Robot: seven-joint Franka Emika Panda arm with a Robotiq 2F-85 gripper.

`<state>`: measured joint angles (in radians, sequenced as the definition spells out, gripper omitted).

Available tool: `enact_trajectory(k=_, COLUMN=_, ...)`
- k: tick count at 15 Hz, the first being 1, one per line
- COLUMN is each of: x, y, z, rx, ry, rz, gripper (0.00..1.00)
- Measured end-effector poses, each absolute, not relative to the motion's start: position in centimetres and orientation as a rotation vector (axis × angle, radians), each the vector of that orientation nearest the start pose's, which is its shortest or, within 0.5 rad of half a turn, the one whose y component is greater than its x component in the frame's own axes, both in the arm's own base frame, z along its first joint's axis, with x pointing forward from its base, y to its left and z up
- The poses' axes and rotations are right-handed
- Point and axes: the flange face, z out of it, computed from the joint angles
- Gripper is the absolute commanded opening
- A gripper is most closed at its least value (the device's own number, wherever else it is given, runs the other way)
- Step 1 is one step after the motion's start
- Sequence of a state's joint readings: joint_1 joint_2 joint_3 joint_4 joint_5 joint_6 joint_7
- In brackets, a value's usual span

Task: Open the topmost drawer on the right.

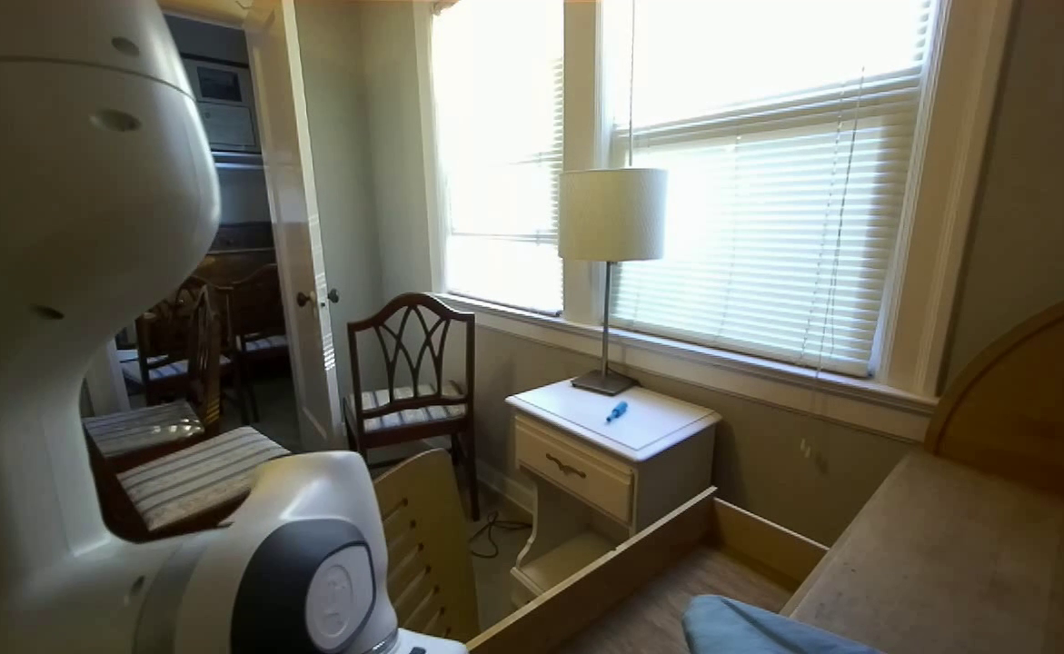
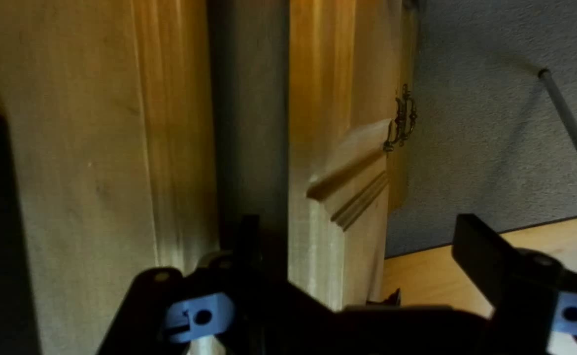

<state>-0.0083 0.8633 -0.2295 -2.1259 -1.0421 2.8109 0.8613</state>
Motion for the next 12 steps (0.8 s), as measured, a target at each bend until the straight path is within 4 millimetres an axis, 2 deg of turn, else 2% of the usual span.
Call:
enact_trajectory(k=1, x=47.0, y=-9.4, z=-1.7, rx=-3.589, ry=-0.01, rz=0.161, gripper=0.99)
enact_trajectory(k=2, x=46.8, y=-9.4, z=-2.2, rx=-3.59, ry=-0.022, rz=0.177, gripper=0.75)
enact_trajectory(k=3, x=46.6, y=-9.6, z=-2.7, rx=-3.592, ry=-0.034, rz=0.191, gripper=0.75)
enact_trajectory(k=4, x=46.5, y=-10.0, z=-3.0, rx=-3.597, ry=-0.042, rz=0.203, gripper=0.7)
enact_trajectory(k=9, x=47.2, y=-10.2, z=-3.0, rx=-3.619, ry=-0.076, rz=0.177, gripper=0.32)
enact_trajectory(k=11, x=47.5, y=-10.5, z=-2.6, rx=-3.624, ry=-0.061, rz=0.13, gripper=0.2)
enact_trajectory(k=12, x=47.4, y=-10.7, z=-2.4, rx=-3.62, ry=-0.052, rz=0.098, gripper=0.19)
